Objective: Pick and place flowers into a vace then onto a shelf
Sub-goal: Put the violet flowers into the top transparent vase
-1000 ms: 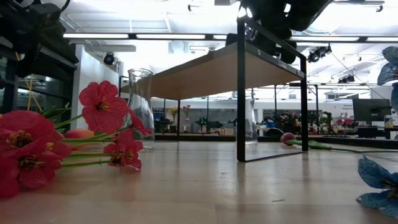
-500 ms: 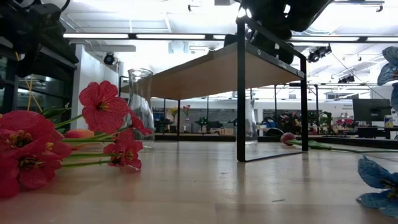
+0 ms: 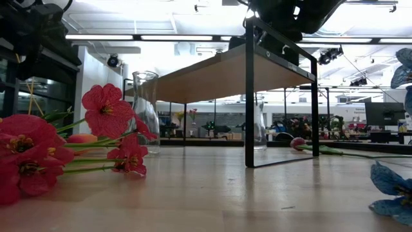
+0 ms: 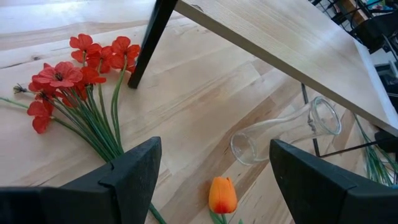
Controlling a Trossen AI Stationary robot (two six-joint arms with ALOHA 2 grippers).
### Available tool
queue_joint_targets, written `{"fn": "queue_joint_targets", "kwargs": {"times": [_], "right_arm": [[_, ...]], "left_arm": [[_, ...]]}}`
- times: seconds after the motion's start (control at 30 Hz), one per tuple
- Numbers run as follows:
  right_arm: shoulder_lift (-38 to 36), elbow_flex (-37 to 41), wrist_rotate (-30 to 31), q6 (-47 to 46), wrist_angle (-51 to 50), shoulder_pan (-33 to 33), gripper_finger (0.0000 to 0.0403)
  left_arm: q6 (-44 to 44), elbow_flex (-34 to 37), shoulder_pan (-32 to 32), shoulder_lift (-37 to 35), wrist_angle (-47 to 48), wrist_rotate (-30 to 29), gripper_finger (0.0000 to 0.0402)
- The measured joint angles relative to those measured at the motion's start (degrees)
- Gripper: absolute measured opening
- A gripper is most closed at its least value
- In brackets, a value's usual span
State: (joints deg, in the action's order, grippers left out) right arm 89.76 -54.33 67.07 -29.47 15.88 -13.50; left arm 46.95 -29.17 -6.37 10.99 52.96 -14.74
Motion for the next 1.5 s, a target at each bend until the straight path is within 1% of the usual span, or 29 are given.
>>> {"fn": "queue_joint_targets", "kwargs": {"times": [0.2,0.53,0.63,0.77,1.07,1.23,1.5], "right_arm": [[0.00,-0.02,-0.21,-0.02,-0.20,0.00,0.0048],[0.00,-0.02,-3.49,-0.05,-1.52,0.00,0.0040],[0.00,-0.02,-4.64,-0.05,-1.55,0.00,0.0043],[0.00,-0.02,-4.68,-0.08,-2.12,0.00,0.0051],[0.00,-0.04,-5.14,-5.52,-6.85,0.02,0.0066],[0.00,-0.04,-7.74,-5.55,-7.06,0.02,0.0067],[0.00,-0.04,-8.98,-5.59,-7.49,0.04,0.0067]], "left_arm": [[-0.11,0.00,0.01,0.00,-0.01,0.00,0.0333],[-0.12,0.00,0.00,0.00,0.01,0.02,0.0333],[-0.12,0.00,0.00,0.00,0.01,0.04,0.0333],[-0.13,0.00,0.01,0.01,-0.01,0.23,0.0333],[-0.14,0.00,0.00,0.00,-0.01,0.27,0.0333],[-0.14,0.00,0.00,0.00,-0.01,0.22,0.0333],[-0.14,0.00,0.00,0.01,0.01,0.15,0.0333]]}}
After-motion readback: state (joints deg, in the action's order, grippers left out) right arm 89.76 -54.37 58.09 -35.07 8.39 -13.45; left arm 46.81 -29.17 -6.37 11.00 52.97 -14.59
